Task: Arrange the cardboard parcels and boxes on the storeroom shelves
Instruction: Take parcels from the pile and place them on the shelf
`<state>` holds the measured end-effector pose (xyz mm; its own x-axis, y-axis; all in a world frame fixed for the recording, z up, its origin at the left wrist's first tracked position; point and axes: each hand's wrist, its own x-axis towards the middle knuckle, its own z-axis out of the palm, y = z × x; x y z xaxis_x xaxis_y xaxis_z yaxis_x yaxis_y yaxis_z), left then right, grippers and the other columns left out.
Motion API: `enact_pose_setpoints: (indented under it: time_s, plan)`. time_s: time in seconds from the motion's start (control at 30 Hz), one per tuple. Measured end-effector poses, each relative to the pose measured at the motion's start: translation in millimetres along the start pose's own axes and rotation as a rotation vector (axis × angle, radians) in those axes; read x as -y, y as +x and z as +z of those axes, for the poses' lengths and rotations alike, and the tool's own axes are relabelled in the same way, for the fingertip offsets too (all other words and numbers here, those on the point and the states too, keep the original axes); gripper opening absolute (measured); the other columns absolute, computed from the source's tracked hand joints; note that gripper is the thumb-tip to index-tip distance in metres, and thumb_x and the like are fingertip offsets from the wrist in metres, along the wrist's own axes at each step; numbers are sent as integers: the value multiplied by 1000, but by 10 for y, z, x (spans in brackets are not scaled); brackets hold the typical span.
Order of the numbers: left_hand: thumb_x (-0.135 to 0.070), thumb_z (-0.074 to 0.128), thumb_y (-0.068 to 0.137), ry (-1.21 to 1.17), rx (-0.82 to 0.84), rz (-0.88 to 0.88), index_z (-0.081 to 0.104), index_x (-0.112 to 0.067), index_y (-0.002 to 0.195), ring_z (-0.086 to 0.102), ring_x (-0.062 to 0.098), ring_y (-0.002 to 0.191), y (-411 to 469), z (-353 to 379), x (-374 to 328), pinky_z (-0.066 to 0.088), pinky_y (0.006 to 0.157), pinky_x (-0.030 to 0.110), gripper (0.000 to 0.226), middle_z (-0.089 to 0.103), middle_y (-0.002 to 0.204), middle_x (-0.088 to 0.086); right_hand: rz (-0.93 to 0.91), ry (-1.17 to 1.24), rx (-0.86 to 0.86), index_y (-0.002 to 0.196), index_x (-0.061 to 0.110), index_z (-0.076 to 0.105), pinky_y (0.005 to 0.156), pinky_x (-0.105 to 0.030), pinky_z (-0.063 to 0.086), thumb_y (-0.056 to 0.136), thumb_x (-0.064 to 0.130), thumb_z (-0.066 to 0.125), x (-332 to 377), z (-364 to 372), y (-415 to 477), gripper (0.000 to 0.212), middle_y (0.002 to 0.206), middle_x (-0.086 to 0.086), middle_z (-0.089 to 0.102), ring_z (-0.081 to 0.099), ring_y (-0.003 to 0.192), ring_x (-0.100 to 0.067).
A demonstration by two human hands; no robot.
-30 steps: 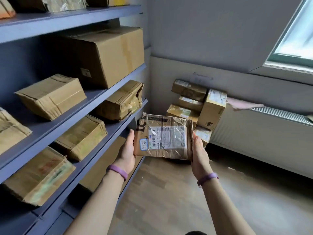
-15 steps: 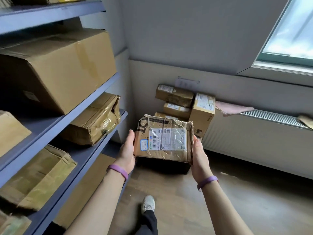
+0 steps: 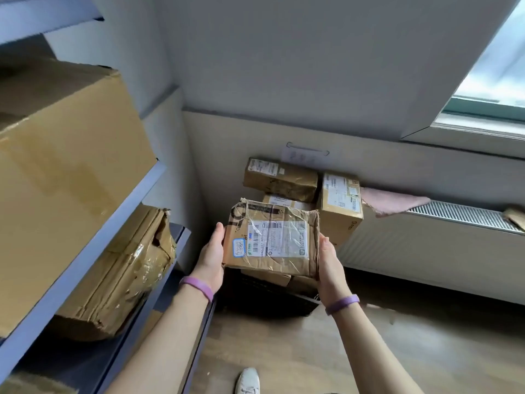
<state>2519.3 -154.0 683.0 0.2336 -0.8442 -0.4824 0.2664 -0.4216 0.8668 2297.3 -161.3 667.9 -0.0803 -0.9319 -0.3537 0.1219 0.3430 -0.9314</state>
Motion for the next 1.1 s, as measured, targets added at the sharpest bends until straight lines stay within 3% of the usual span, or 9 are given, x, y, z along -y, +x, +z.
enact_pose_setpoints:
  time_s: [0.07,0.13,0.23,0.33,0.43,0.7,0.8,0.9,1.1]
  plan:
    - [-56,27,105,12,6,-33,69,-20,124,67,12,105,189,8,-50,46,79,24,59,75,114,2,51,-20,-8,142,31,50,112,-44,42,61,94,51,36,90,147,102,134,8,59,54,128,-17]
    - [-56,25,105,27,13,-55,68,-20,126,67,13,108,386,27,-107,46,78,25,60,74,116,2,69,-47,-28,144,24,48,112,-28,36,91,70,43,130,152,276,71,127,16,56,46,133,-14]
    - [-56,25,106,56,12,-74,70,-21,123,67,12,107,684,87,-173,44,75,24,59,75,114,0,85,-96,-36,148,17,40,84,-1,20,108,39,28,192,153,565,48,131,11,44,27,121,0]
    - [-54,28,106,78,-4,-91,73,-23,110,67,12,104,975,182,-195,47,86,28,55,76,107,-2,110,-161,-69,144,20,42,89,-6,25,107,44,31,136,166,880,46,133,11,44,32,119,-2]
    - [-53,33,106,107,-56,-155,73,-25,97,66,18,102,1269,274,-157,46,98,34,49,75,102,-1,184,-171,-75,143,19,44,101,-26,35,104,52,34,10,156,1191,52,140,3,50,46,121,-10]
    - [-58,31,104,210,-99,-320,72,-27,107,61,23,117,2157,611,35,36,116,43,52,72,108,1,360,-241,-64,146,20,39,108,-32,35,104,50,34,-199,60,2121,51,143,0,48,44,129,-18]
    - [-56,29,105,248,-106,-375,67,-22,123,61,20,111,2495,733,166,35,113,38,54,70,101,-4,407,-283,-37,147,20,37,103,-28,33,105,48,31,-306,12,2496,50,141,1,45,42,131,-19]
    - [-56,28,105,258,-126,-419,64,-21,128,60,20,110,2790,822,344,36,112,39,54,69,96,-6,469,-274,-34,145,19,37,114,-39,34,105,49,33,-476,-25,2819,51,143,0,45,43,132,-19]
    - [-56,28,105,264,-139,-516,63,-19,132,58,21,112,3230,988,709,35,110,36,57,68,125,7,558,-276,-73,147,10,36,114,-36,33,105,46,36,-867,-121,3250,55,145,-6,46,43,128,-16]
